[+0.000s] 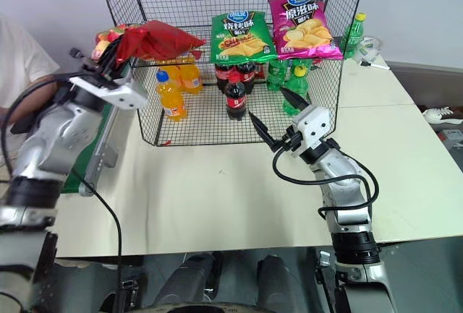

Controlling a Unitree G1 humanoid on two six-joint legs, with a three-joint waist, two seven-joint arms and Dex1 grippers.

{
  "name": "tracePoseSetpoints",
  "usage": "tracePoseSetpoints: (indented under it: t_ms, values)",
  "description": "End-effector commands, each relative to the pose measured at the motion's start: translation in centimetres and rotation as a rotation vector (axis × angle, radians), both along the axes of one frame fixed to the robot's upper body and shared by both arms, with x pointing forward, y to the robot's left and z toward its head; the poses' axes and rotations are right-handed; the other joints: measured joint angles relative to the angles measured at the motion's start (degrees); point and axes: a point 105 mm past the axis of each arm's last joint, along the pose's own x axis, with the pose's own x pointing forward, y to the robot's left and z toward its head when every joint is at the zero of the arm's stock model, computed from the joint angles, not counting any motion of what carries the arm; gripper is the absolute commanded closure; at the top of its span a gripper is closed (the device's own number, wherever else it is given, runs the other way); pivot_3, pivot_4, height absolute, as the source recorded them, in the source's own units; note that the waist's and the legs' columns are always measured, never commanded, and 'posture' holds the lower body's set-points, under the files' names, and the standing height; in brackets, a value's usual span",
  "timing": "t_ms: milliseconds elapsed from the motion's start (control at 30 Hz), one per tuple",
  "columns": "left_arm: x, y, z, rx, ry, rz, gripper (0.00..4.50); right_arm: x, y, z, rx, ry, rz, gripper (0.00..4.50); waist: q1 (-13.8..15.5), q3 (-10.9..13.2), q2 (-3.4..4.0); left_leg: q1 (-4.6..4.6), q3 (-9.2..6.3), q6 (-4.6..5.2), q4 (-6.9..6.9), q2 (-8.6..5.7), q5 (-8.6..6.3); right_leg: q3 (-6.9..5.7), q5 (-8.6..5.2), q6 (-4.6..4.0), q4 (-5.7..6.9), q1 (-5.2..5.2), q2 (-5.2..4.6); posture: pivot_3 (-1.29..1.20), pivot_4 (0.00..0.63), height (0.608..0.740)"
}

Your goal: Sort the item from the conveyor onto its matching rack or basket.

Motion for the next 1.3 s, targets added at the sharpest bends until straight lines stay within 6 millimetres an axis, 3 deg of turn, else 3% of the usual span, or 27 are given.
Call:
tracePoseSetpoints:
  t_ms: [33,200,333,500,700,1067,1167,1300]
  values:
    - [2.0,-1.3,-0.3,0.034,-0.043,-0.001,4.47,-0.5,0.1,1.8,-0.007,-0.071,0.000,0.00,0.01,0.01,-0.02,0.00,0.00,0.00,0.00,-0.01,0.00,0.00,-0.01,0.02,0.00,0.00,-0.01,0.00,0.150,0.740]
    - [4.2,-2.7,-0.4,0.057,-0.041,0.017,4.47,-0.6,0.6,1.6,-0.041,-0.069,0.017,0.00,-0.12,0.03,-0.06,-0.05,0.01,-0.01,0.00,-0.02,0.01,0.00,-0.01,0.03,0.05,-0.07,-0.01,0.00,0.150,0.740]
    - [6.2,-2.7,-2.1,0.025,0.068,0.068,4.47,-0.6,0.1,1.6,-0.051,-0.066,-0.002,0.00,-0.17,0.03,-0.07,-0.06,0.01,-0.01,0.01,-0.02,0.02,-0.01,-0.03,0.06,0.09,-0.09,0.00,0.00,0.150,0.740]
    - [7.4,-2.4,-0.8,-0.011,0.068,0.150,4.47,-0.6,-0.2,1.6,-0.056,-0.061,-0.011,0.00,-0.20,0.08,-0.15,-0.15,0.01,-0.01,0.02,-0.03,0.02,-0.01,-0.05,0.09,0.11,-0.17,-0.01,0.00,0.150,0.740]
    - [8.4,-1.5,-0.5,-0.053,0.112,0.235,4.47,-0.4,-0.5,1.8,-0.061,-0.060,-0.021,0.00,-0.21,0.07,-0.16,-0.24,0.01,-0.01,0.13,-0.06,0.02,-0.03,-0.05,0.10,0.13,-0.18,-0.02,0.00,0.150,0.740]
    - [9.0,-2.4,-1.3,-0.112,0.204,0.234,4.47,-0.1,-0.1,1.7,-0.061,-0.054,-0.016,0.00,-0.16,0.07,-0.17,-0.25,0.00,-0.01,0.18,-0.07,0.03,-0.03,-0.05,0.10,0.15,-0.18,-0.02,0.00,0.150,0.740]
    - [8.9,-3.0,-1.0,-0.173,0.224,0.172,3.61,-0.1,0.0,1.7,-0.065,-0.053,-0.017,0.00,-0.17,0.06,-0.18,-0.25,0.00,-0.01,0.18,-0.07,0.03,-0.03,-0.05,0.10,0.15,-0.18,-0.02,0.00,0.150,0.740]
    - [8.8,-3.1,-0.7,-0.159,0.201,0.174,1.67,-0.1,0.1,1.6,-0.065,-0.050,-0.016,0.00,-0.04,0.06,-0.19,-0.25,-0.01,-0.01,0.26,-0.07,0.03,-0.03,-0.05,0.10,0.17,-0.13,-0.03,0.00,0.150,0.740]
